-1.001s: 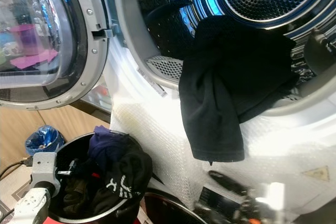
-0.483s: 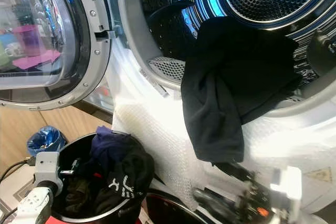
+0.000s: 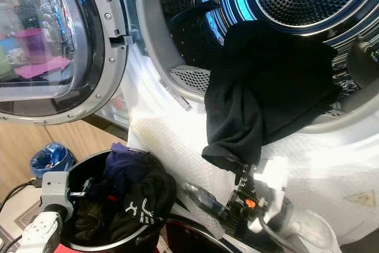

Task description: Clothes washing

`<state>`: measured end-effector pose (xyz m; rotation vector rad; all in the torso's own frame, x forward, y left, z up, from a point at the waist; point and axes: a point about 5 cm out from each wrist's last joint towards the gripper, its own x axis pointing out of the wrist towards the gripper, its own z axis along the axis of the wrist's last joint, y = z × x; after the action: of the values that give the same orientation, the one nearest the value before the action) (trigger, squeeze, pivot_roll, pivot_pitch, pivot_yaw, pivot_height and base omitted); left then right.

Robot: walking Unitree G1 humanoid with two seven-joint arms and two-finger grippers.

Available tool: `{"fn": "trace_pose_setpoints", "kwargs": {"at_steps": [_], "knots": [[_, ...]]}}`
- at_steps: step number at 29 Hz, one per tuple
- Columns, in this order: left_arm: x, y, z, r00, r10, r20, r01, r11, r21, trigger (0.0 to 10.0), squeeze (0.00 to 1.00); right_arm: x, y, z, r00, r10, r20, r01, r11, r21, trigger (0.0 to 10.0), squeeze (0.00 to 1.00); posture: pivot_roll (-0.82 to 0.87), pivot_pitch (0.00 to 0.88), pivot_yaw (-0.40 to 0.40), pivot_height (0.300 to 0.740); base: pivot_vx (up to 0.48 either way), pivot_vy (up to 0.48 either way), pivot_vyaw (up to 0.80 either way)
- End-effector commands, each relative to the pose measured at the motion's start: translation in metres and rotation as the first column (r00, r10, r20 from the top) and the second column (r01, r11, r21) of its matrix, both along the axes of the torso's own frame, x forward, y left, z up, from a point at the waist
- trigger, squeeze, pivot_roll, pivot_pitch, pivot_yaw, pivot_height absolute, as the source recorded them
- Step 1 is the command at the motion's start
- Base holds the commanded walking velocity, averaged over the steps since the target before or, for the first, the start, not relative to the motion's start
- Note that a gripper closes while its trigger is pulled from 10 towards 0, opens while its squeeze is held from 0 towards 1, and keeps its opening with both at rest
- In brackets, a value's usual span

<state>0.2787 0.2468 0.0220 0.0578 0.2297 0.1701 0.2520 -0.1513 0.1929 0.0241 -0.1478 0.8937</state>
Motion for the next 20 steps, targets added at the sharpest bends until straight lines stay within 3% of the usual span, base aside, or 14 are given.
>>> {"fn": "trace_pose_setpoints", "kwargs": {"at_steps": [1,3,6,11,14,17,18,19,20], "knots": [[-0.023,-0.018,-0.036,0.983,-0.042,-0.177,0.03,0.997,-0.066,10.0,0.0,0.014,-0.006,0.011,0.99,-0.122,0.076,0.125,0.992,-0.032,10.0,0.0,-0.01,0.0,-0.034,0.74,0.0,0.0,0.0],[-0.023,-0.018,-0.036,0.984,-0.04,-0.174,0.029,0.997,-0.065,10.0,0.0,0.019,-0.007,0.014,0.985,-0.151,0.088,0.155,0.987,-0.043,10.0,0.0,-0.01,0.0,-0.034,0.74,0.0,0.0,0.0],[-0.022,-0.018,-0.035,0.986,-0.038,-0.165,0.027,0.997,-0.066,10.0,0.0,0.043,-0.011,0.038,0.934,-0.297,0.197,0.313,0.948,-0.054,10.0,0.0,-0.01,0.0,-0.034,0.74,0.0,0.0,0.0],[-0.023,-0.019,-0.034,0.988,-0.025,-0.155,0.014,0.997,-0.071,10.0,0.0,0.057,-0.012,0.079,0.881,-0.367,0.297,0.356,0.93,0.094,10.0,0.0,0.0,0.0,-0.033,0.74,0.0,0.0,0.0],[-0.023,-0.019,-0.034,0.988,-0.022,-0.154,0.011,0.997,-0.075,10.0,0.0,0.058,-0.006,0.097,0.89,-0.32,0.325,0.278,0.946,0.168,10.0,0.0,0.01,0.0,-0.034,0.74,0.0,0.0,0.0],[-0.022,-0.02,-0.034,0.988,-0.025,-0.151,0.014,0.997,-0.076,10.0,0.0,0.047,0.002,0.118,0.916,-0.131,0.379,0.045,0.973,0.228,10.0,0.0,0.02,0.0,-0.04,0.74,0.0,0.0,0.0],[-0.022,-0.02,-0.034,0.988,-0.025,-0.151,0.014,0.997,-0.076,10.0,0.0,0.047,0.002,0.118,0.916,-0.131,0.379,0.045,0.973,0.228,10.0,0.0,0.02,0.0,-0.04,0.74,0.0,0.0,0.0],[-0.022,-0.019,-0.034,0.989,-0.019,-0.15,0.007,0.997,-0.079,10.0,0.0,0.042,0.003,0.124,0.914,-0.057,0.401,-0.048,0.968,0.248,10.0,0.0,0.02,0.0,-0.039,0.74,0.0,0.0,0.0],[-0.022,-0.019,-0.034,0.989,-0.015,-0.149,0.003,0.997,-0.08,10.0,0.0,0.041,0.003,0.125,0.912,-0.037,0.408,-0.073,0.965,0.251,10.0,0.0,0.02,0.0,-0.039,0.74,0.0,0.0,0.0]]}}
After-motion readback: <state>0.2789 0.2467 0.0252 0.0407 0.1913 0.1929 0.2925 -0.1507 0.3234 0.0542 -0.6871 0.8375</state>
